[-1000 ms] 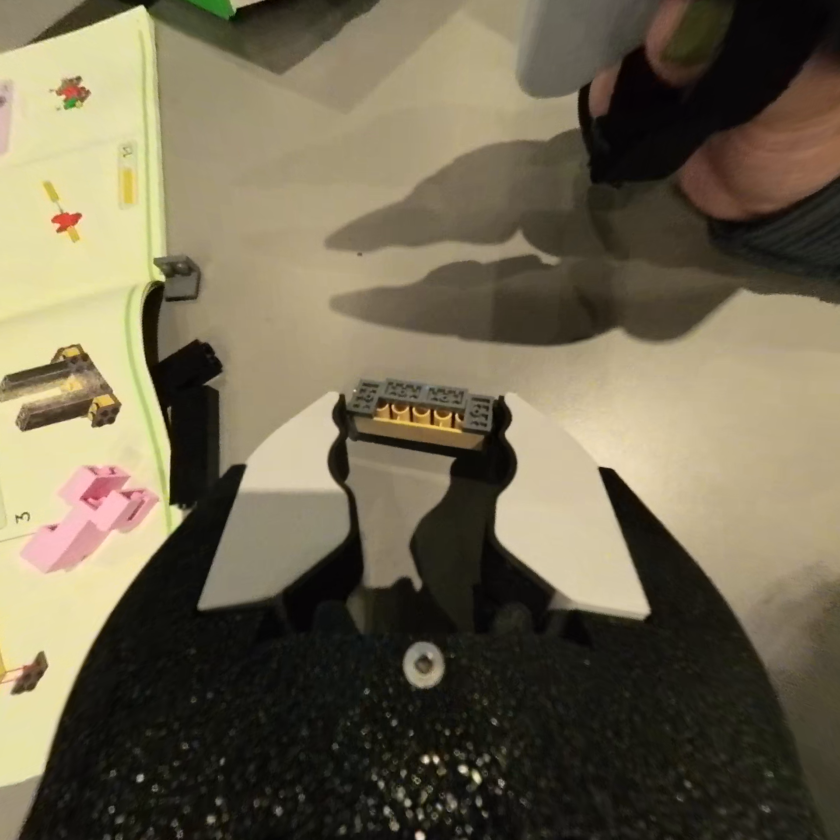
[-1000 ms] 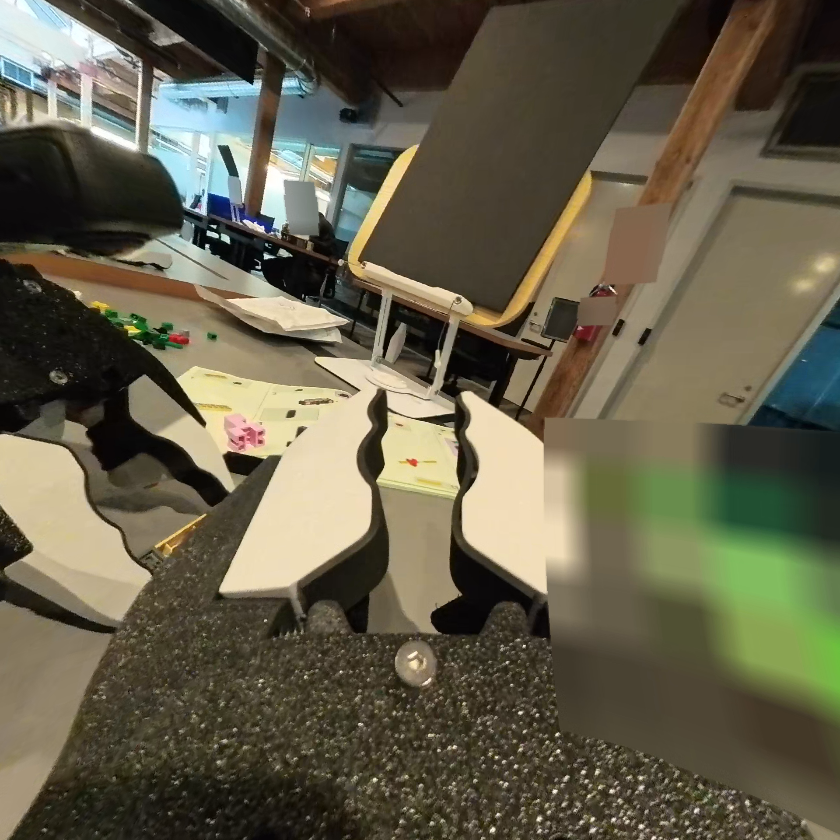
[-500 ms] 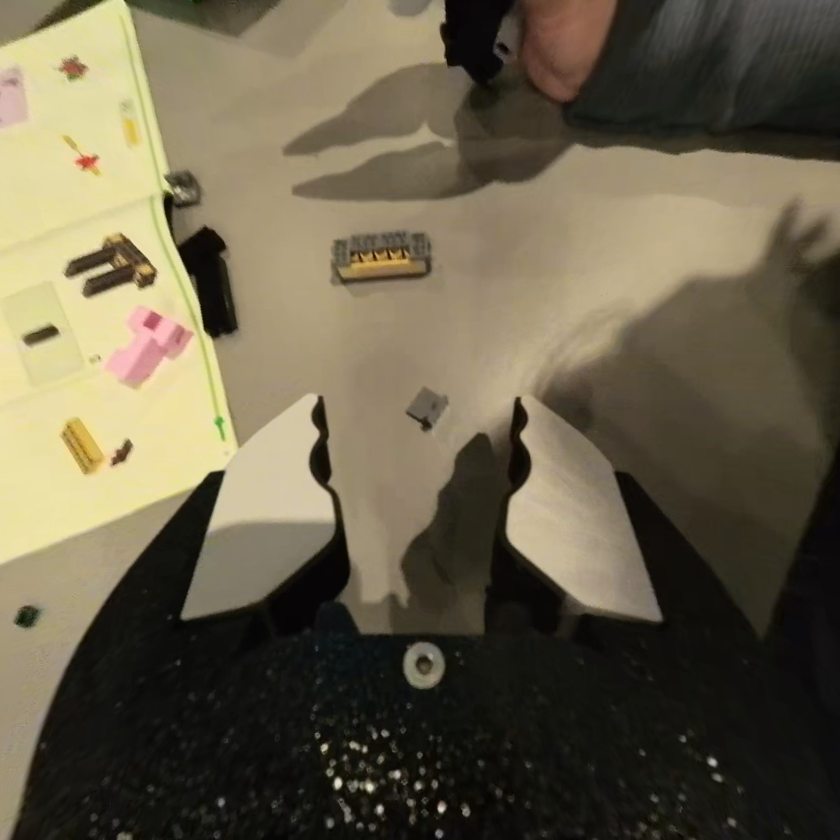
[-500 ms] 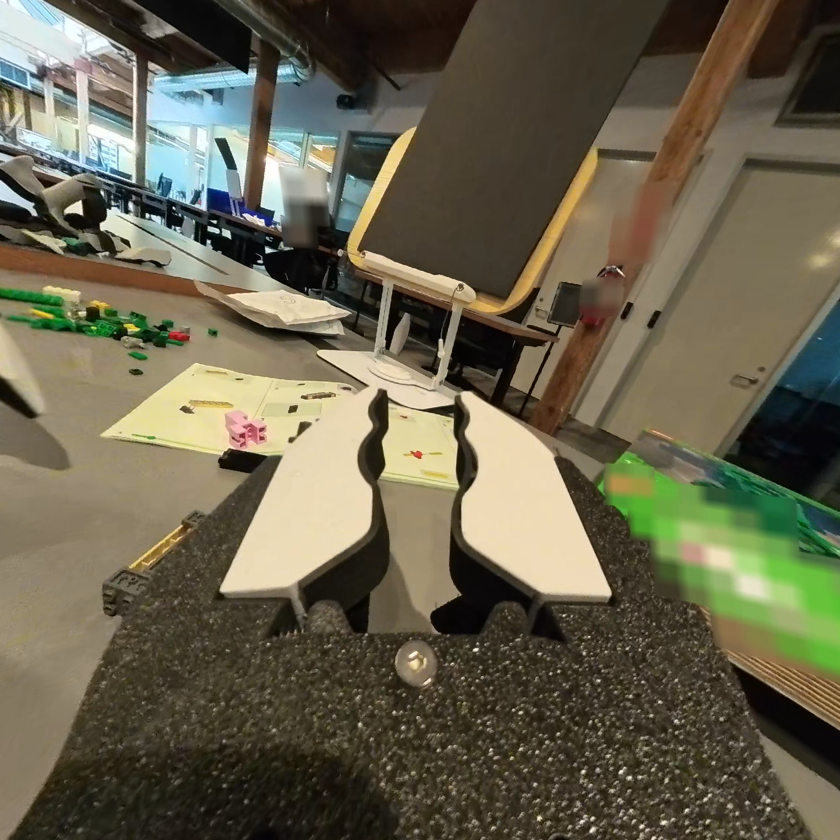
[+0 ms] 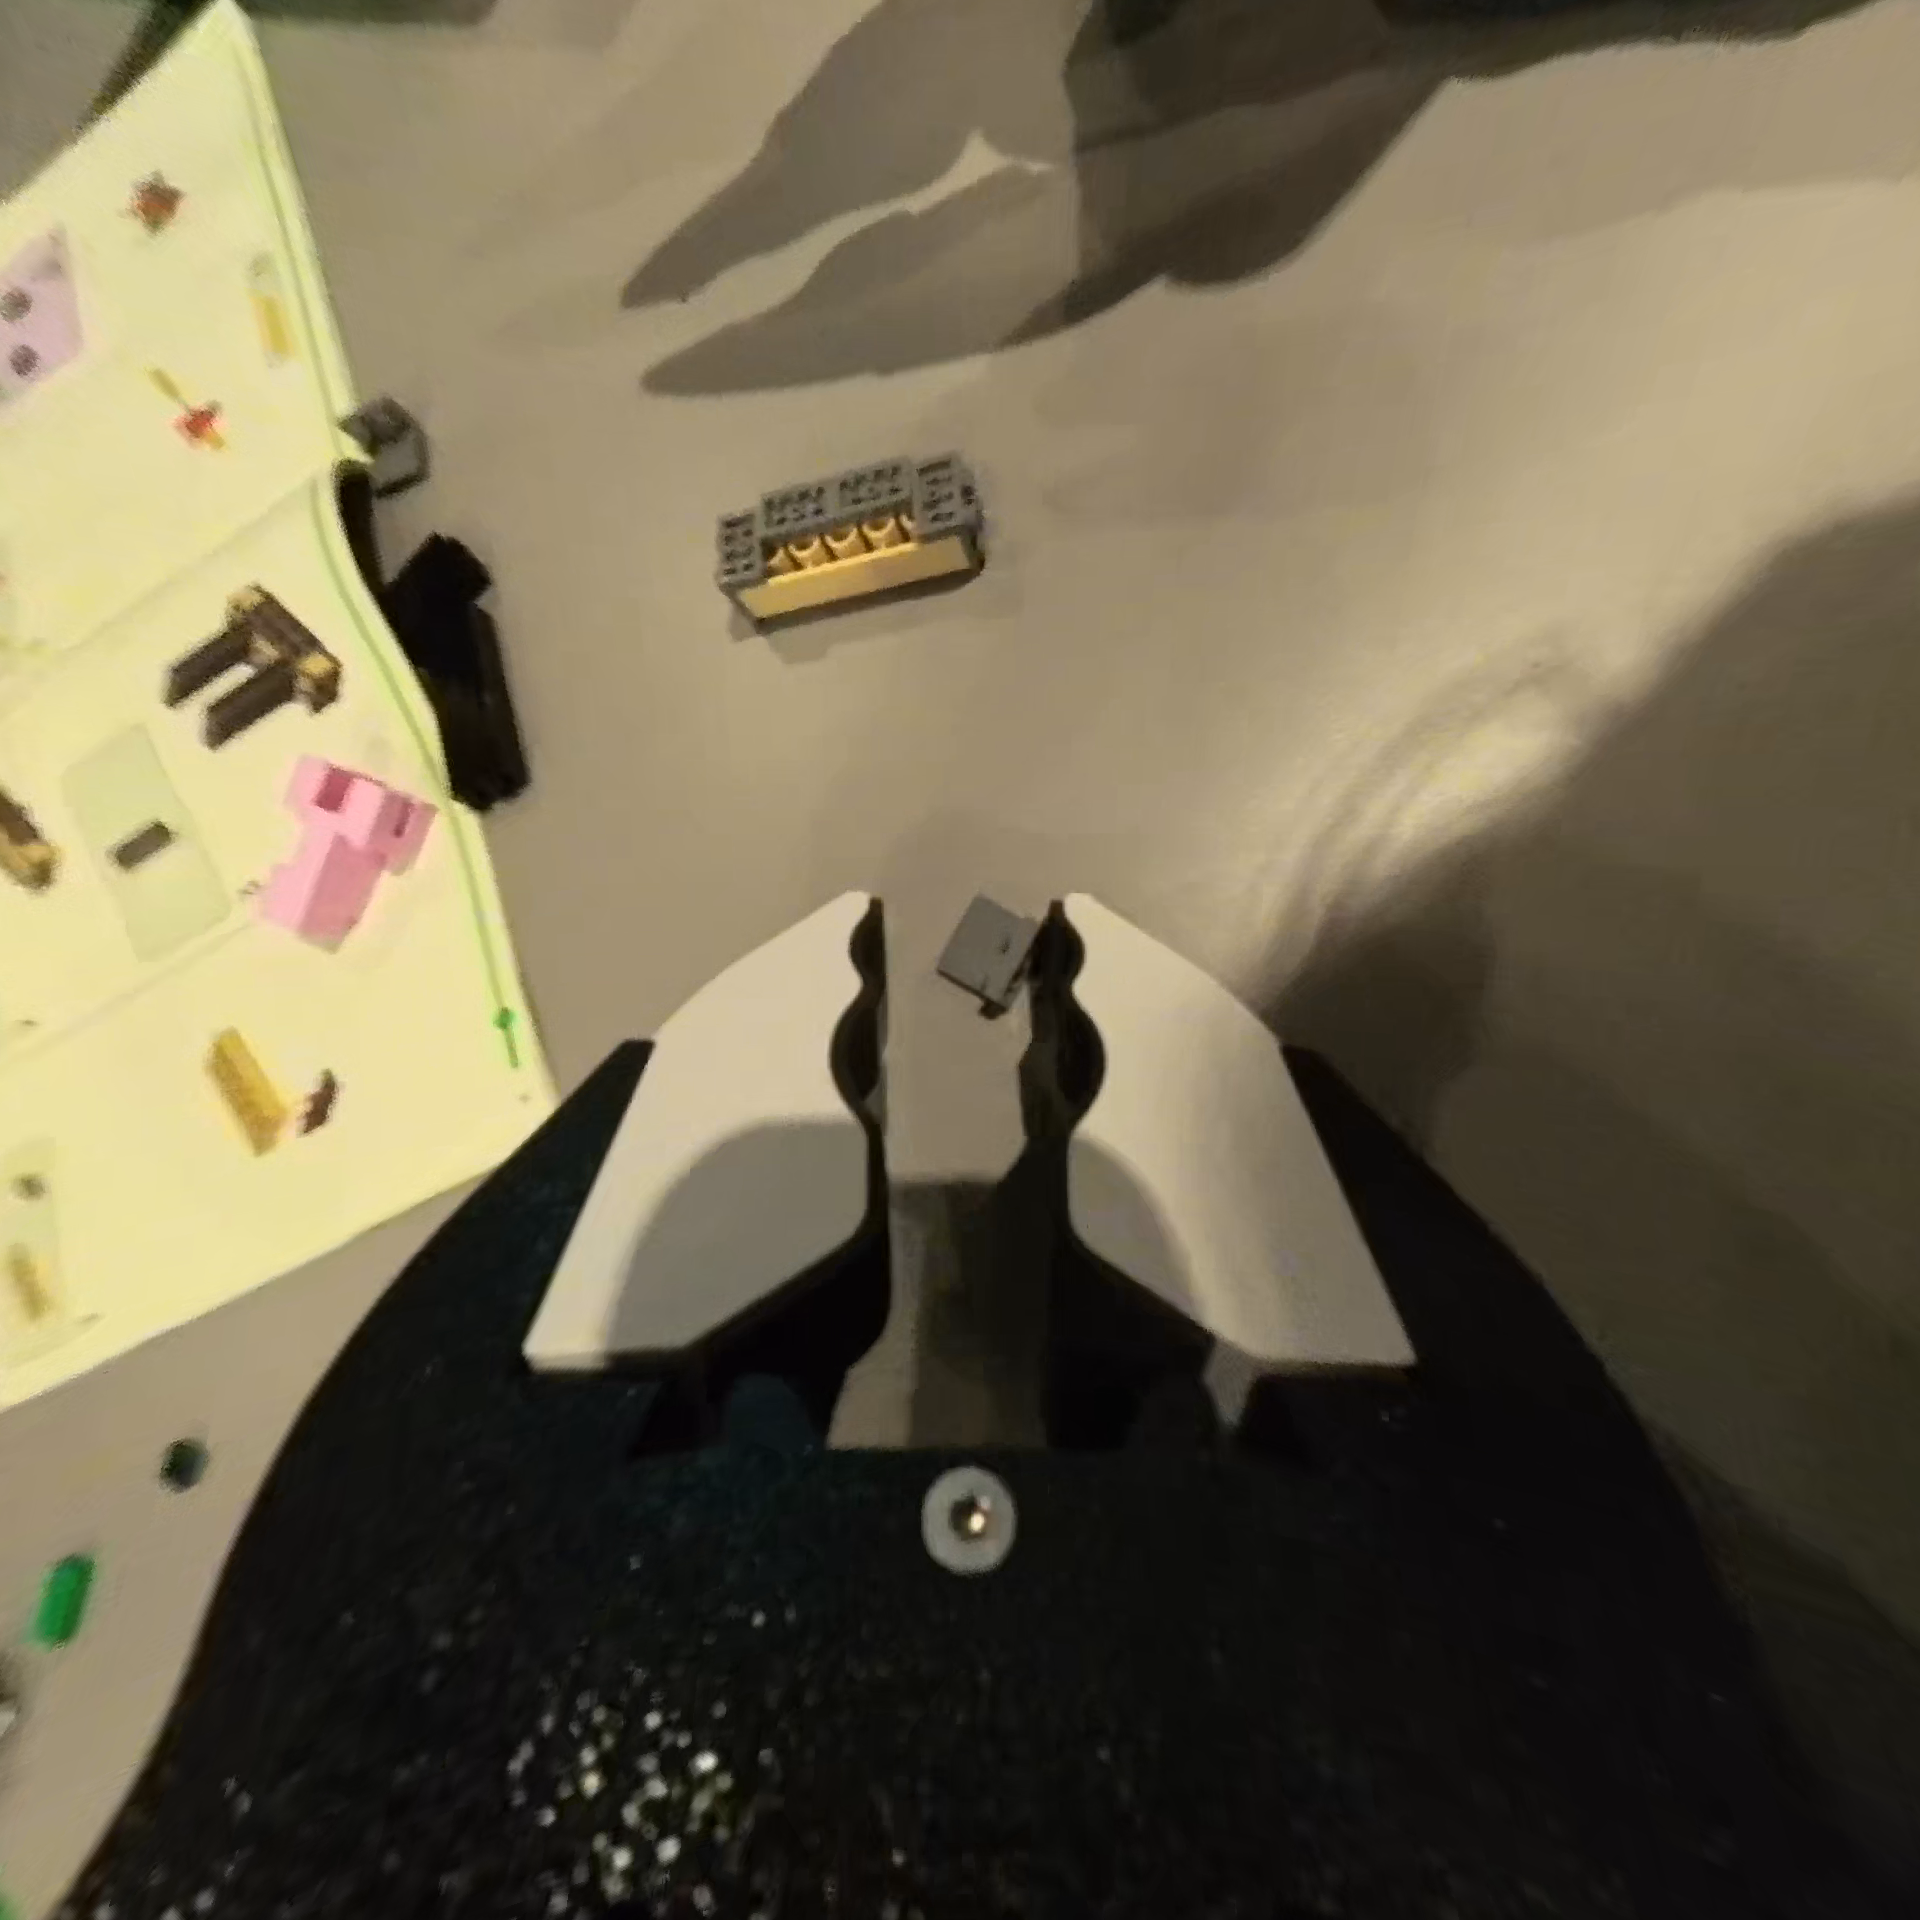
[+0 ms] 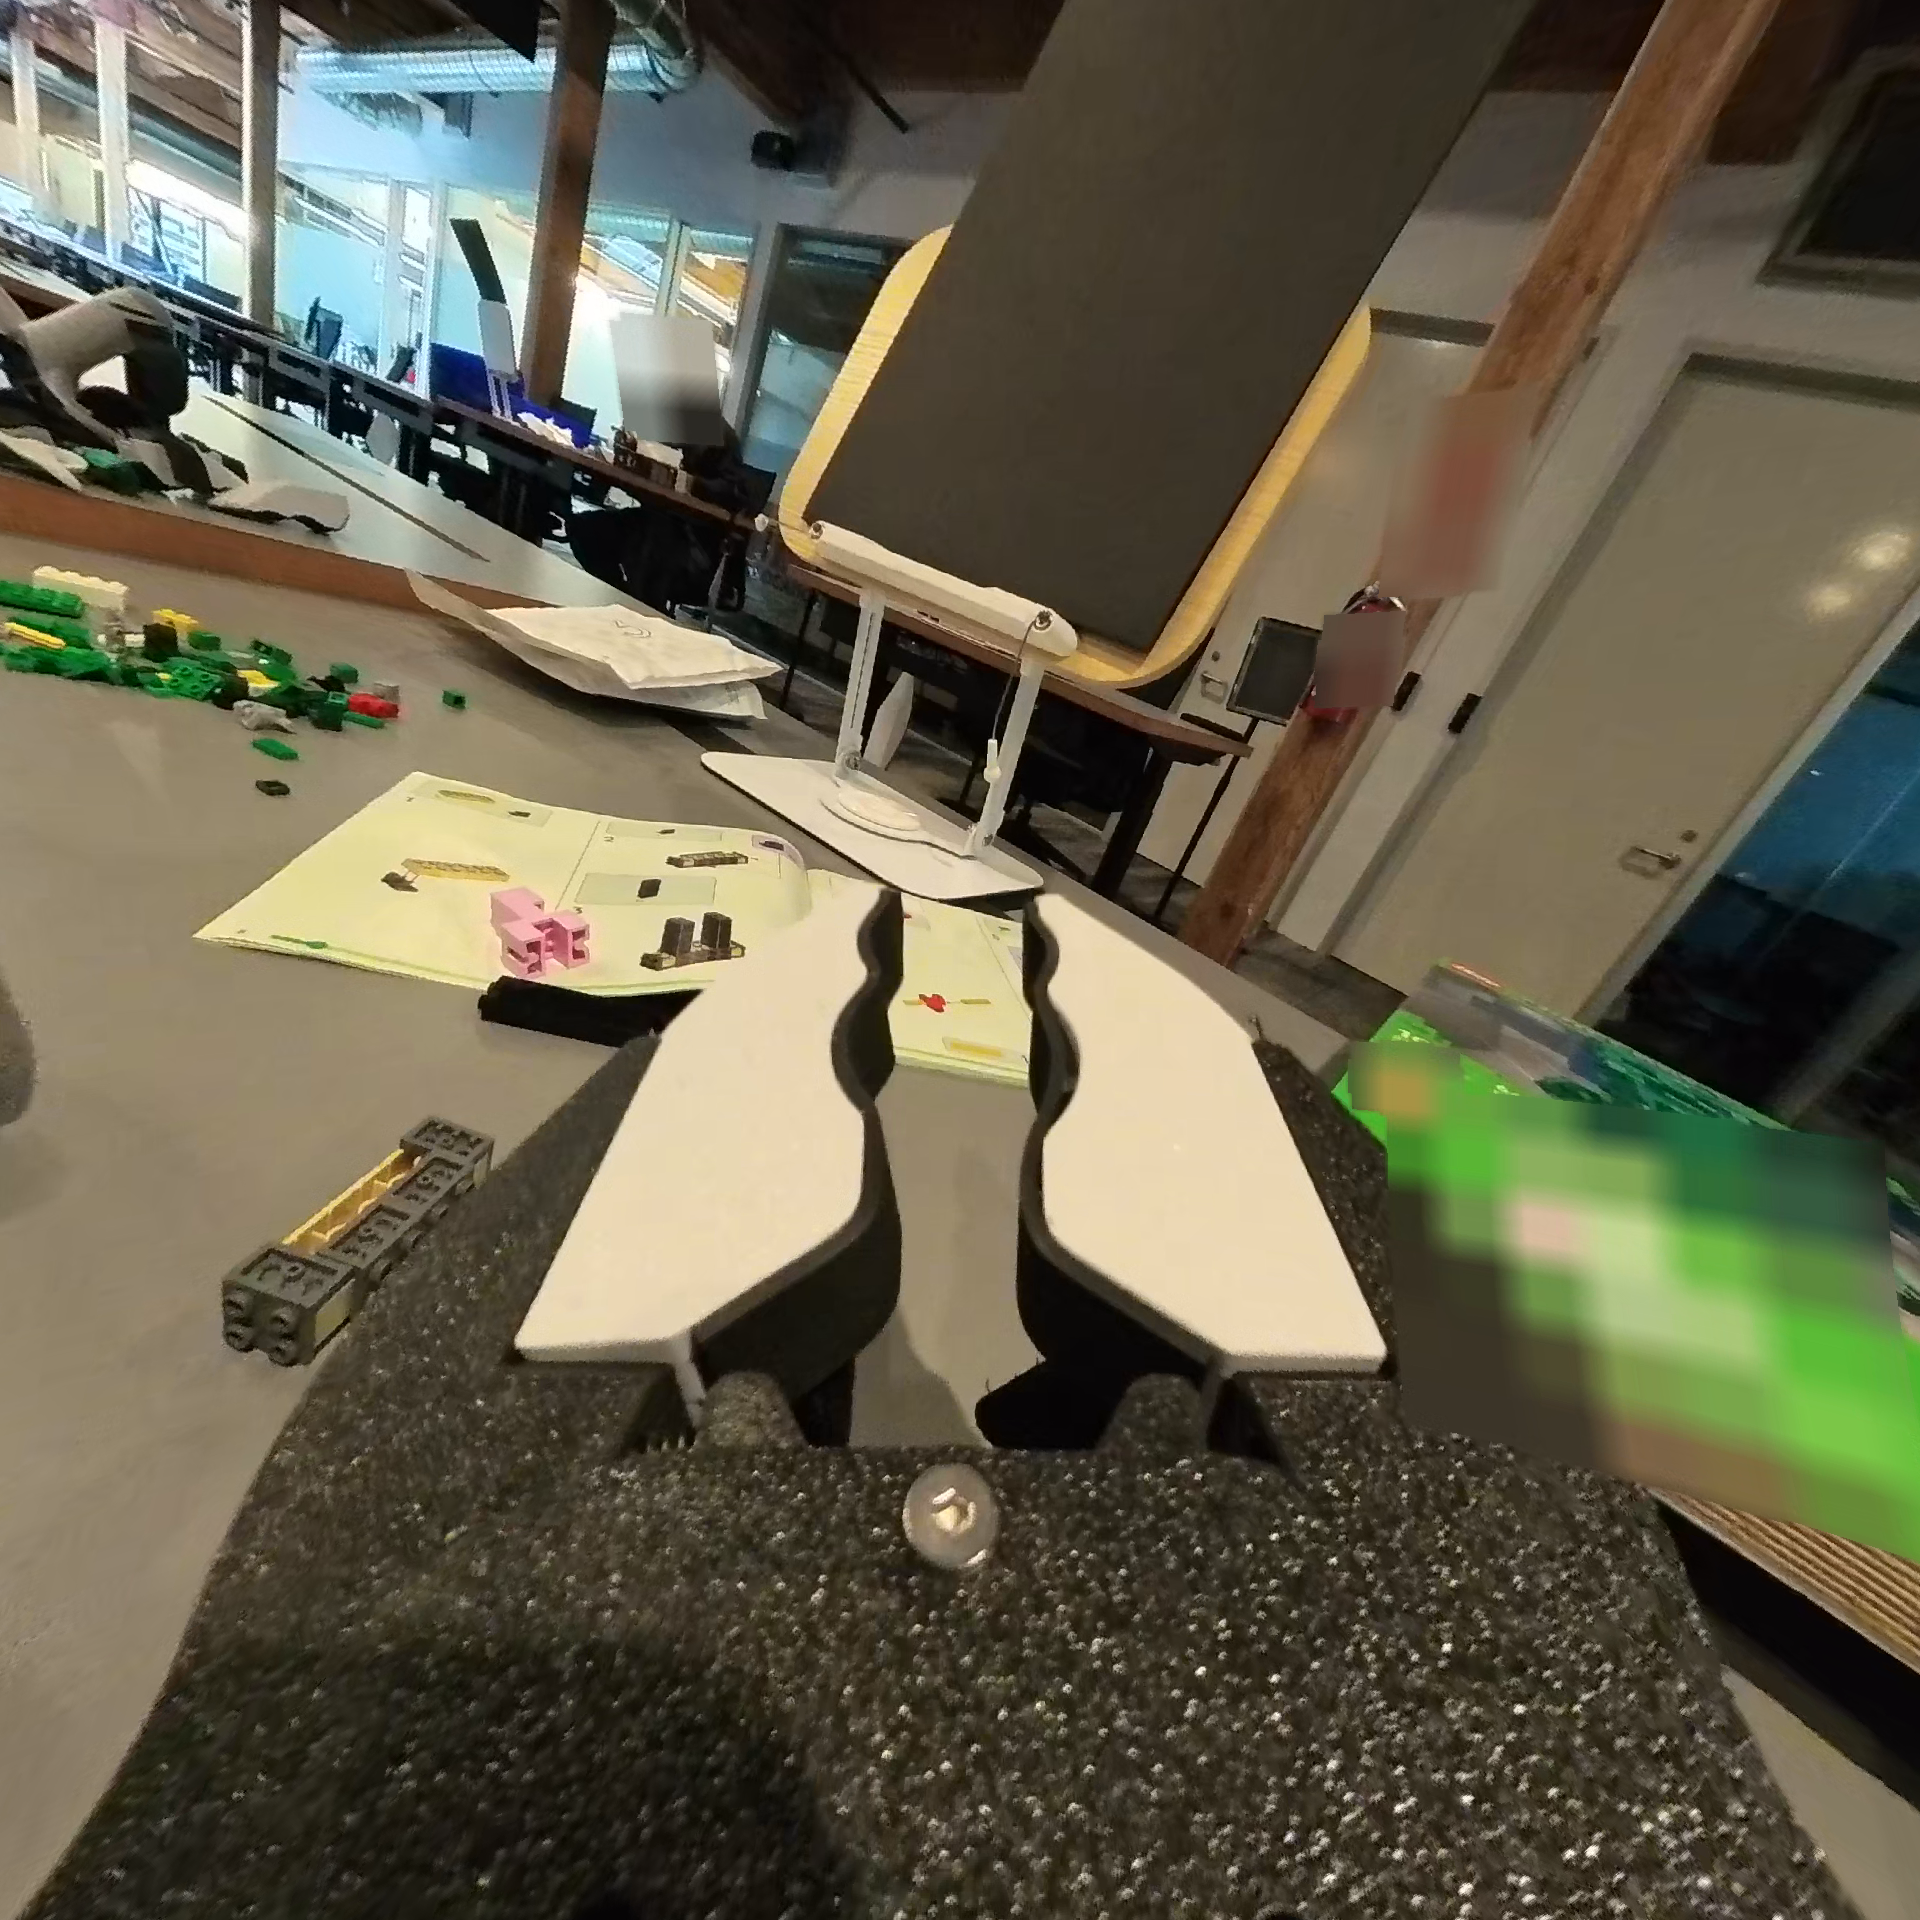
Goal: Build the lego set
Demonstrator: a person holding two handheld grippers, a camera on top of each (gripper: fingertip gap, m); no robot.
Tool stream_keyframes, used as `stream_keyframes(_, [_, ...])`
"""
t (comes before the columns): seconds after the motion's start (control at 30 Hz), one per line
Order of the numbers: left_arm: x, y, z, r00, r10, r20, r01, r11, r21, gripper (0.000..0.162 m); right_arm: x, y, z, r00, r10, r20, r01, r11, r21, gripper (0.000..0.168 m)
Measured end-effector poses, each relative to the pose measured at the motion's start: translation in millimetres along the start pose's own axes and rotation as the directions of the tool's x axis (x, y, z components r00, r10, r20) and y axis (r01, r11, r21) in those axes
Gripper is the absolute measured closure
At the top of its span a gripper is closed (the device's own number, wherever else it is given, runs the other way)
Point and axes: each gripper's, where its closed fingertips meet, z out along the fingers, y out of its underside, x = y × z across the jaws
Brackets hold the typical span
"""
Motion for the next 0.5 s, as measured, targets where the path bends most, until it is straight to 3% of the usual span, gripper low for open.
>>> stream_keyframes(0.13, [-40,19,-6,0.961,0.156,0.228,-0.126,0.982,-0.142,0.137,0,1,-1,1.0,-0.003,-0.002,0.003,1.0,-0.011,0.147])
stream_keyframes(0.2, [-51,29,-12,0.951,0.16,0.265,-0.114,0.977,-0.183,0.137,-1,3,-2,1.0,-0.007,0.0,0.007,1.0,-0.02,0.147])
stream_keyframes(0.3, [-43,29,-18,0.979,0.012,0.203,0.005,0.997,-0.082,0.136,-11,4,-2,0.999,-0.017,0.045,0.019,0.999,-0.039,0.15])
stream_keyframes(0.37, [-38,28,-22,0.981,-0.104,0.161,0.106,0.994,-0.004,0.135,-32,9,-3,0.986,0.001,0.169,0.012,0.997,-0.076,0.164])
stream_keyframes(0.5, [-37,33,-33,0.956,-0.265,0.128,0.256,0.963,0.084,0.133,-65,14,-6,0.95,-0.028,0.311,0.073,0.988,-0.134,0.168])
